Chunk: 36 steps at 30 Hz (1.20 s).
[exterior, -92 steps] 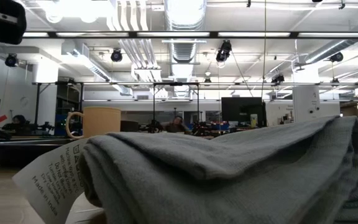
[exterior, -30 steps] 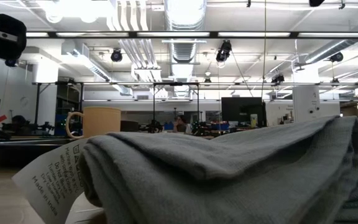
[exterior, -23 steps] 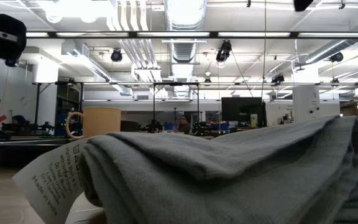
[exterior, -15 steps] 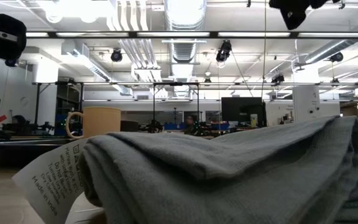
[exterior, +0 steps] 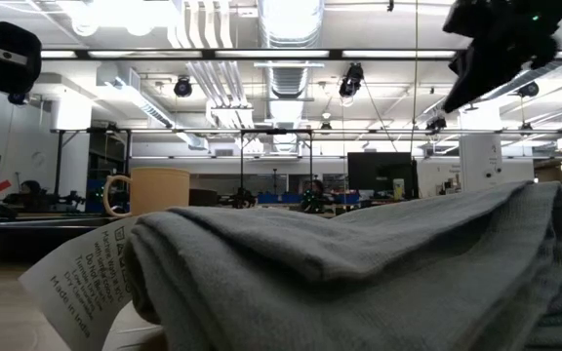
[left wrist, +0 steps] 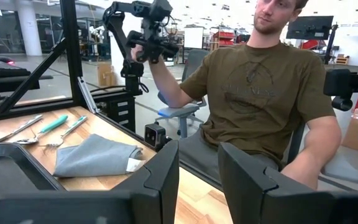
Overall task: Set up tray
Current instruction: Put the white plate on the black serving tray to the bottom left of the orange mug
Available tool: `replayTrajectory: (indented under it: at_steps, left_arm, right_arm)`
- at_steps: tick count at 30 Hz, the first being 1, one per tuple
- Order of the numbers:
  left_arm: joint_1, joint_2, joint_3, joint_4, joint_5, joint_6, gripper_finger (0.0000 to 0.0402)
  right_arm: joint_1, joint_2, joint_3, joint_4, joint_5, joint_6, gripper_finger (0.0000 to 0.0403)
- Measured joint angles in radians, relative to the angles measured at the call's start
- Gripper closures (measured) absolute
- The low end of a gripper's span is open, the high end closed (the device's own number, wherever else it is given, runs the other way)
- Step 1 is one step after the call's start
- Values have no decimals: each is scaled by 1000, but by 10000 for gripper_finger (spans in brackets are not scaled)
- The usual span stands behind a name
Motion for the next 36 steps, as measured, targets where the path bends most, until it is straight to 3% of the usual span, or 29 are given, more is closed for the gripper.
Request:
replayTrajectory:
  at_steps: [3, 18, 23, 30, 36]
  left_arm:
    - [0, 0, 0, 0, 0, 0, 309]
    - [0, 0, 0, 0, 0, 0, 309]
    - [0, 0, 0, 0, 0, 0, 309]
    - [0, 0, 0, 0, 0, 0, 309]
    - [0, 0, 0, 0, 0, 0, 309]
  right_arm:
    - [0, 20, 3, 8, 66, 14, 380]
    - [1, 188, 4, 1, 92, 33, 380]
    - [1, 248, 22, -39, 170, 119, 380]
    - [2, 310, 30, -96, 174, 248, 380]
    - [2, 365, 30, -102, 182, 264, 380]
